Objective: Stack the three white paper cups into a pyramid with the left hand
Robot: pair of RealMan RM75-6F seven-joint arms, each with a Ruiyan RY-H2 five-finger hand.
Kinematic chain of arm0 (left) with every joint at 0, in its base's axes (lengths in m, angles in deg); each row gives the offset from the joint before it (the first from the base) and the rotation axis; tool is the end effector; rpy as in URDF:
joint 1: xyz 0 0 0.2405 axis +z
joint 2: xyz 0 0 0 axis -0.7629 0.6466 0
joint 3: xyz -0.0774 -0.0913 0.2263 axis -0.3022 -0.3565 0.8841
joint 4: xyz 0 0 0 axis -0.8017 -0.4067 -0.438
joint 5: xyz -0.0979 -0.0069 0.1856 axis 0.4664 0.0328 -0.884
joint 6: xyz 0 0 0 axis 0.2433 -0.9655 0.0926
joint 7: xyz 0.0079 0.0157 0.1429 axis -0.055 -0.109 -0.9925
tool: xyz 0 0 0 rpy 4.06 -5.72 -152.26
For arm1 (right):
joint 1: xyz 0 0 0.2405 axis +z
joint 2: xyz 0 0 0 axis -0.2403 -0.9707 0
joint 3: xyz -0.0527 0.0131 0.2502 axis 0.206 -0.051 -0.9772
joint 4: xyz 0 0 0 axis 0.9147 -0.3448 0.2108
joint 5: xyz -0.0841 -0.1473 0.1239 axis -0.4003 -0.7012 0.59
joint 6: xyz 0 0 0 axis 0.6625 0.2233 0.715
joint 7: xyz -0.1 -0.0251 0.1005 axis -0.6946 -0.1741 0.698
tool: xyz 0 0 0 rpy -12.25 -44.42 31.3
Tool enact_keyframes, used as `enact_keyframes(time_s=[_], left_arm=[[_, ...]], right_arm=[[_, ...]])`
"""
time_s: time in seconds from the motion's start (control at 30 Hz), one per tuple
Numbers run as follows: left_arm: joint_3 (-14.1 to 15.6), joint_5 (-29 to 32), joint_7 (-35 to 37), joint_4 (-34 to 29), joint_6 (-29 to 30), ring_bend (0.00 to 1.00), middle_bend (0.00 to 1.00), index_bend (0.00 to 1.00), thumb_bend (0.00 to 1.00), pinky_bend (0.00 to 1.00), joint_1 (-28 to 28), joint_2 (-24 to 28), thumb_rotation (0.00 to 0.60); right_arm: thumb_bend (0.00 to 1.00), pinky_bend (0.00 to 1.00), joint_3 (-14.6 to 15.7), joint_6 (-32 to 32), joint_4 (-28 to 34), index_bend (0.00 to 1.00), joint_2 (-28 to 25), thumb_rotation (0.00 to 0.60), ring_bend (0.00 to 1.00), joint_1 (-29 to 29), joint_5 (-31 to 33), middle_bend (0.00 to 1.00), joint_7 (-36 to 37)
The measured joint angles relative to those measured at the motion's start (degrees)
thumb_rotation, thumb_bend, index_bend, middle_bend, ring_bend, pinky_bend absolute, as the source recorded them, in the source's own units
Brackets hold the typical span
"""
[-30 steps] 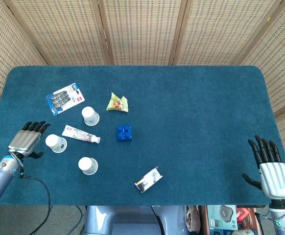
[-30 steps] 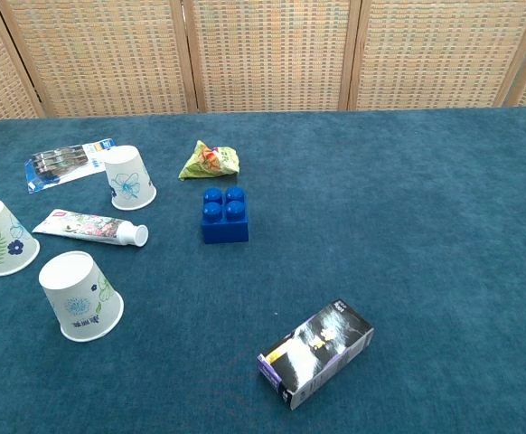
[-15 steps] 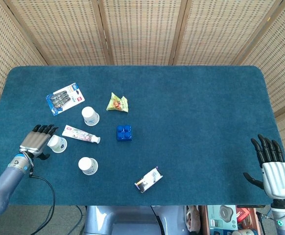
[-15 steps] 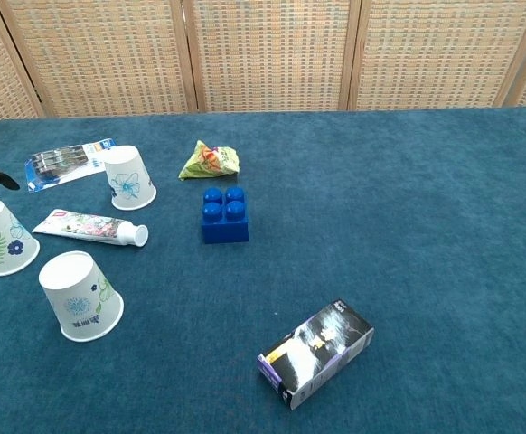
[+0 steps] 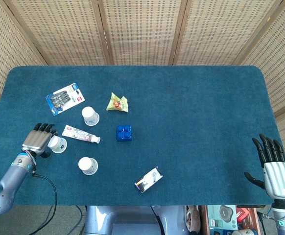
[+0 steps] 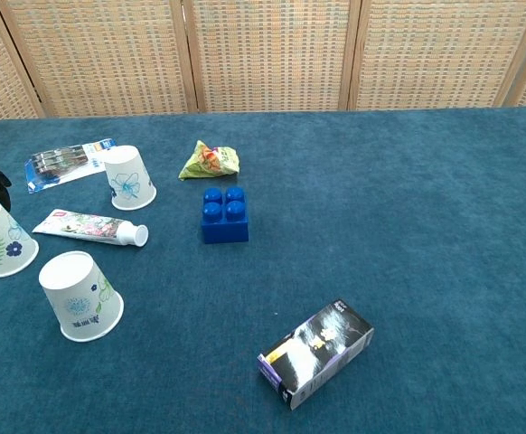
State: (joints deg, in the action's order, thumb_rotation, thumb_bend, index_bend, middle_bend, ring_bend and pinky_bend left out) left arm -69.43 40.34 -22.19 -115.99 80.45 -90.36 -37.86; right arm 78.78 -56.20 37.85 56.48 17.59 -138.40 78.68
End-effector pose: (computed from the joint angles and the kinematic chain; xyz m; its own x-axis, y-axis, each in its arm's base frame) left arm -0.2668 0.3204 0.0840 0.6546 0.4903 0.5754 0.7110 -0.1407 -0.6890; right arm -0.2971 -0.1793 0.1533 0.3997 0.1405 0.9058 -0.9081 -0.0742 0.4122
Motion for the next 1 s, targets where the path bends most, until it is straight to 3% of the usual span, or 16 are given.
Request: enact_keyframes(time_s=[0.2, 0.57, 1.0], left_arm=[[0.42, -0.31, 0.52, 0.37, 0.72, 0.00, 0.18, 0.33, 0.31, 0.00, -0.04, -0.37, 0.600], [0.28, -3.84, 3.56, -0.22, 2.81, 0.00, 0.20, 0.36, 0.31, 0.00, 0.88, -0.29, 0.600], [2.30, -14.85, 5.78, -7.99, 7.69, 0.00, 0.20, 0.36, 0.31, 0.00, 4.15, 4.05, 0.600]], right_arm=[[0.10, 0.00, -0.09, -0.24, -0.15, 0.00, 0.07, 0.600, 0.00, 0.00, -0.14, 0.00, 0.21], [0.10, 0.00, -0.21, -0.47, -0.32, 0.00, 0.17, 0.600, 0.00, -0.06, -0.09, 0.00, 0.70], [0.10, 0.00, -0.30, -0.97, -0.37, 0.00, 0.20, 0.600, 0.00, -0.20, -0.25, 0.00, 1.18]])
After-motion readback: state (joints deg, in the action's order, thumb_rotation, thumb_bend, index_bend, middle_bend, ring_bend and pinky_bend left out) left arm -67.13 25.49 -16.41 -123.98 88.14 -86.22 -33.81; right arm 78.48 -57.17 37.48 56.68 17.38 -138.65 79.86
